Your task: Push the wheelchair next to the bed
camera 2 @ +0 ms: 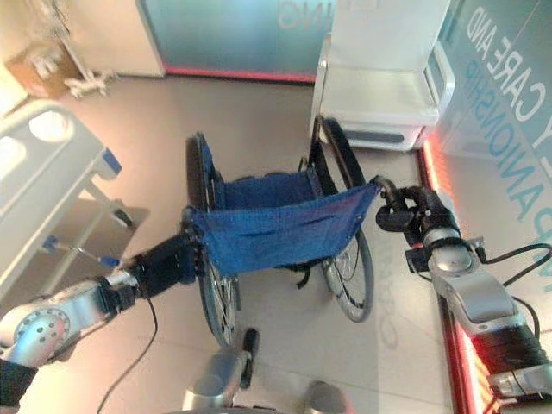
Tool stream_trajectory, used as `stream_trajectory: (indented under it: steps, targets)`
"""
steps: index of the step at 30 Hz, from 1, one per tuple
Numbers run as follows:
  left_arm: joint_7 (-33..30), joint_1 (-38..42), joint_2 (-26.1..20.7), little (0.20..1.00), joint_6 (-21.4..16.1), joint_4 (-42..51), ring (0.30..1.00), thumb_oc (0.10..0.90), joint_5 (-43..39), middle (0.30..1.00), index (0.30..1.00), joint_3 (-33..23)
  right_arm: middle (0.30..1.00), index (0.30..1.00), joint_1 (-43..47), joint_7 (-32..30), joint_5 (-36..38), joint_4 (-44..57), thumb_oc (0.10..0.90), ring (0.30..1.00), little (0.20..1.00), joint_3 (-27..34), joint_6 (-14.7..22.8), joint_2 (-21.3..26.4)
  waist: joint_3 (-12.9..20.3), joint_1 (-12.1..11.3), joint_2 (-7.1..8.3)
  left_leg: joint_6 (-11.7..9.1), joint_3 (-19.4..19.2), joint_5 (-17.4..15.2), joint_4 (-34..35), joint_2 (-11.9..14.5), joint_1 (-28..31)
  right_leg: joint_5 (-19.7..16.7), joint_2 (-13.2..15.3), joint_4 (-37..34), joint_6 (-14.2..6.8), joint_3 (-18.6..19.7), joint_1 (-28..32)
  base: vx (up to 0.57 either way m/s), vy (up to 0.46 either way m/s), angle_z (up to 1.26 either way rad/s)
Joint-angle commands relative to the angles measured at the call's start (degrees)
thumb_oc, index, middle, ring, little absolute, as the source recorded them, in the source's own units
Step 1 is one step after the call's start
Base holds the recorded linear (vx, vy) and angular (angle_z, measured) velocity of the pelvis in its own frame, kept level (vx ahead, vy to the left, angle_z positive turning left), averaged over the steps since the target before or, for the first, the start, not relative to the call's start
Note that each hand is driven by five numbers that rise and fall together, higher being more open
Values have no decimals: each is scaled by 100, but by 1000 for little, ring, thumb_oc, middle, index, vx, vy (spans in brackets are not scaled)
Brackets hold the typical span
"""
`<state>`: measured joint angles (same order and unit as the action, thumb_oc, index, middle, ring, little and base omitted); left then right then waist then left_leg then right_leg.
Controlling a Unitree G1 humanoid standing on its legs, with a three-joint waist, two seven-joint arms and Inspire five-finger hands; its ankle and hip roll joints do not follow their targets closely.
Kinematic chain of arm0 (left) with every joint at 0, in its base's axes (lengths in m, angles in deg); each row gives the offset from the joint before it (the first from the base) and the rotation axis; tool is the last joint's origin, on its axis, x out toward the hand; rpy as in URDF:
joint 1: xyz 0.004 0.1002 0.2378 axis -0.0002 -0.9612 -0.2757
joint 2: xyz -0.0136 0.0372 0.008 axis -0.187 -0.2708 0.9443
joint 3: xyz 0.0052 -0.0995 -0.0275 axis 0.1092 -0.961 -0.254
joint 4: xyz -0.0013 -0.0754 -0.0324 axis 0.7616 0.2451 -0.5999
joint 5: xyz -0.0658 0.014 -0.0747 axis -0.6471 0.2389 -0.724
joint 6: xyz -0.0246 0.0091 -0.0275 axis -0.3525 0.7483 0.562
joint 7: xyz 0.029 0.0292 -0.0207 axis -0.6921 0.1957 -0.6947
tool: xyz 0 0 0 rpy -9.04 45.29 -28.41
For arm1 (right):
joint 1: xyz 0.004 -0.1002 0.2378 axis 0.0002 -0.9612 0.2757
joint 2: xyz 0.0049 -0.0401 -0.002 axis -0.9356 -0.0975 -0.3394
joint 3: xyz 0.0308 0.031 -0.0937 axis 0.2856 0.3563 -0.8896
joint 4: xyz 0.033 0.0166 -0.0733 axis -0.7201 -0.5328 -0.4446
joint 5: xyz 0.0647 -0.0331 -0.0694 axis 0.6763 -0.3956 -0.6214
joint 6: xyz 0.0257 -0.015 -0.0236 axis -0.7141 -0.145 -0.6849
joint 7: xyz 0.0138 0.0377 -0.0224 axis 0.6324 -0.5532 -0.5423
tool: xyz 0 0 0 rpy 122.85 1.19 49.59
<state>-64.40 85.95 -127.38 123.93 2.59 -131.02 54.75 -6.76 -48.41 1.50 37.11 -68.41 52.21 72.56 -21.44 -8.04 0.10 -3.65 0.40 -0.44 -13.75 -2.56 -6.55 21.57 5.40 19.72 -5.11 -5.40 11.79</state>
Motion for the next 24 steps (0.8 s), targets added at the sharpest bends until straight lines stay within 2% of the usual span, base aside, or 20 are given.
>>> stream_trajectory:
  steps: [1,2,3,4,6,7,10,11,12,13,14,16,18,19,20,21,22,23,24]
  targets:
    - [-19,237,-283,300,-373,-422,300,400,319,300,300,-779,300,300,664,214,480,783,400,300,300,-401,508,-235,788,-244,24,335,117,721,508,-56,-283,-1072,-181,424,-133,-498,269,367,249,26]
    - [-12,233,-283,300,-371,-423,300,400,323,300,300,-785,300,300,665,210,481,788,400,300,300,-404,504,-237,802,-245,38,341,107,724,511,-68,-298,-1052,-162,465,-142,-491,233,365,290,4]
    - [117,202,-377,300,-219,-396,300,400,279,300,300,-861,300,300,662,222,464,878,400,300,300,-394,491,-245,890,-245,14,480,90,676,584,-189,-227,-1365,-66,1206,-275,-524,-117,237,191,-25]
    - [184,213,-408,300,-195,-410,300,400,287,300,300,-867,300,300,696,224,450,885,400,300,300,-411,490,-264,918,-242,10,524,69,639,582,-232,-219,-1477,-21,1438,-317,-511,-297,282,212,-30]
    - [384,336,-488,300,-198,-508,300,400,262,300,300,-821,300,300,827,234,384,839,400,300,300,-451,499,-326,940,-218,0,591,63,538,507,-351,-258,-1543,-57,1460,-268,-445,-547,236,74,-13]
    - [475,423,-526,300,-211,-535,300,400,241,300,300,-773,300,300,889,245,356,803,400,300,300,-438,491,-354,955,-223,2,600,48,510,436,-427,-336,-1481,-126,1155,-180,-494,-553,279,22,6]
    - [505,566,-491,300,-296,-623,300,400,288,300,300,-687,300,300,1048,261,262,681,400,300,300,-475,518,-474,931,-234,15,559,39,379,213,-490,-420,-1339,-81,235,-36,-625,-579,200,-46,-19]
    - [460,644,-411,300,-462,-709,300,400,342,300,300,-617,300,300,1162,277,196,603,400,300,300,-511,594,-506,805,-195,32,473,35,257,-49,-517,-483,-1417,-94,-486,73,-575,-634,166,-62,-39]
    - [457,653,-399,300,-485,-724,300,400,351,300,300,-609,300,300,1177,283,189,588,400,300,300,-515,612,-506,781,-186,28,462,38,223,-104,-516,-494,-1442,-104,-561,84,-570,-623,223,-94,-22]
    - [399,710,-318,300,-648,-772,300,400,383,300,300,-562,300,300,1253,276,169,556,400,300,300,-514,687,-464,629,-84,70,391,17,93,-362,-587,-543,-1821,-118,-1087,73,-339,-780,151,-58,9]
    - [379,730,-307,300,-684,-781,300,400,385,300,300,-552,300,300,1272,273,170,552,400,300,300,-511,705,-450,590,-57,72,375,22,58,-428,-599,-551,-1924,-126,-1200,63,-275,-807,159,-68,41]
    - [311,805,-275,300,-841,-783,300,400,387,300,300,-518,300,300,1388,236,210,610,400,300,300,-473,734,-368,429,77,121,338,29,-79,-638,-660,-589,-2354,-111,-1562,-21,75,-1025,150,-137,61]
    - [201,970,-273,300,-1041,-802,300,400,393,300,300,-419,300,300,1682,188,325,644,400,300,300,-496,711,-300,223,315,189,369,-8,-521,-1115,-687,-505,-2874,50,-2069,-271,497,-1483,321,-285,51]
    - [167,999,-276,300,-1063,-807,300,400,386,300,300,-407,300,300,1734,187,341,642,400,300,300,-518,713,-299,177,356,159,381,8,-630,-1210,-653,-472,-2913,44,-2093,-300,527,-1519,344,-243,26]
    - [160,1020,-285,300,-1093,-803,300,400,398,300,300,-374,300,300,1770,166,357,654,400,300,300,-523,699,-302,139,421,228,416,-7,-813,-1382,-712,-401,-3049,147,-2224,-380,628,-1718,420,-209,41]
    - [110,991,-304,300,-1093,-735,300,400,407,300,300,-375,300,300,1759,161,362,698,400,300,300,-511,689,-341,92,487,231,473,58,-1061,-1531,-689,-256,-3146,160,-2181,-472,634,-1893,572,-272,103]
    - [107,946,-315,300,-1072,-678,300,400,432,300,300,-390,300,300,1705,135,386,788,400,300,300,-469,632,-356,79,517,271,505,134,-1310,-1674,-729,-108,-3299,260,-2450,-553,586,-2076,693,-312,109]
    - [90,890,-325,300,-1024,-616,300,400,451,300,300,-456,300,300,1656,141,413,884,400,300,300,-411,574,-368,64,520,304,561,204,-1518,-1804,-733,35,-3350,260,-2322,-579,538,-2133,791,-387,104]
    - [138,756,-331,300,-1003,-577,300,400,462,300,300,-600,300,300,1610,167,467,915,400,300,300,-346,554,-373,132,481,334,657,328,-1618,-2025,-722,170,-3151,180,-2110,-527,500,-2075,641,-330,50]
